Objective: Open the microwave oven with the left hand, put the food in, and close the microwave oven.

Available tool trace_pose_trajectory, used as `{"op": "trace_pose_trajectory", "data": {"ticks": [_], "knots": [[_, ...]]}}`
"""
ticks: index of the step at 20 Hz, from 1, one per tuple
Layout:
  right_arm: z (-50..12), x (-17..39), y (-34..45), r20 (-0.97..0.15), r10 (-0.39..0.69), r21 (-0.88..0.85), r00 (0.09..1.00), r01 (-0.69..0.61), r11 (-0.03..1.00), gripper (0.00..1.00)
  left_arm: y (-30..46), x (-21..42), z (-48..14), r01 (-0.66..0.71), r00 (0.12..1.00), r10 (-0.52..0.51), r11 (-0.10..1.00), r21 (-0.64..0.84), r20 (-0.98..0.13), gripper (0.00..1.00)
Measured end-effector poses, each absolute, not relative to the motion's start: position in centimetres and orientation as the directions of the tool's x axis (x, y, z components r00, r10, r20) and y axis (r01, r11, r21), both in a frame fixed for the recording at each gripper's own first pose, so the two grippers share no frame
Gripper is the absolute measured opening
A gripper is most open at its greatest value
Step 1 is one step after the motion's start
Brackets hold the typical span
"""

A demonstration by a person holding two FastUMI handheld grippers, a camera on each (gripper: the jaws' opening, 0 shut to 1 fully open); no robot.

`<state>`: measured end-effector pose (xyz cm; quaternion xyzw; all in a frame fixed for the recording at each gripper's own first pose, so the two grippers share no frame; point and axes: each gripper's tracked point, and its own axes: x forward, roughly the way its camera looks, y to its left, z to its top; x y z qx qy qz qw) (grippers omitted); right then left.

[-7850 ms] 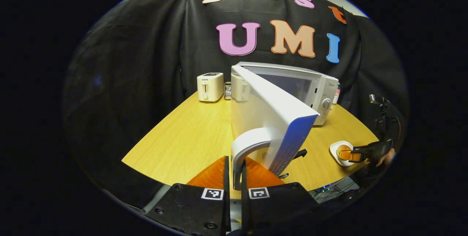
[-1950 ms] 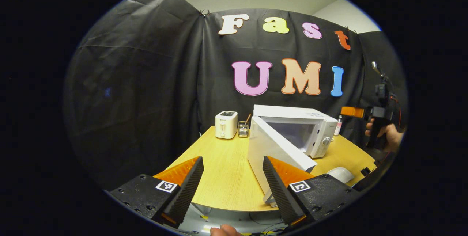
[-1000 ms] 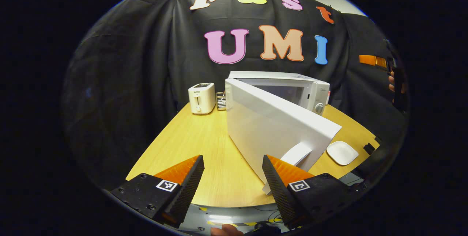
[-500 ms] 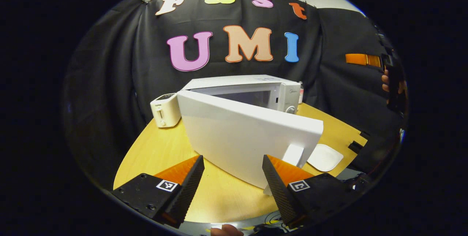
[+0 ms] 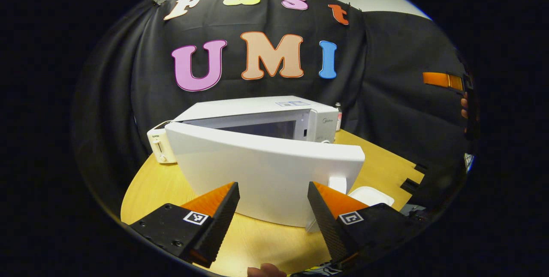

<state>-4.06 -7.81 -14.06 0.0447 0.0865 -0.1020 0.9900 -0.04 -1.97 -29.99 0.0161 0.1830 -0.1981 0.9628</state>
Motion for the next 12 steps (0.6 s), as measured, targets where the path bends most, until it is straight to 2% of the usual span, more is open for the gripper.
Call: {"op": "trace_pose_trajectory", "data": {"ticks": [6,12], "knots": [[-14.0,-3.1,-8.9,-0.189,-0.189,0.043,0.964,0.200,0.979,0.88,-4.6,3.0,-29.2,0.394,0.866,-0.380,0.919,-0.025,-0.325,0.95],[-13.6,-2.6,-10.1,-0.181,-0.180,-0.005,0.967,0.182,0.983,0.93,-5.9,5.4,-29.8,0.384,0.872,-0.369,0.923,-0.018,-0.322,0.94]]}}
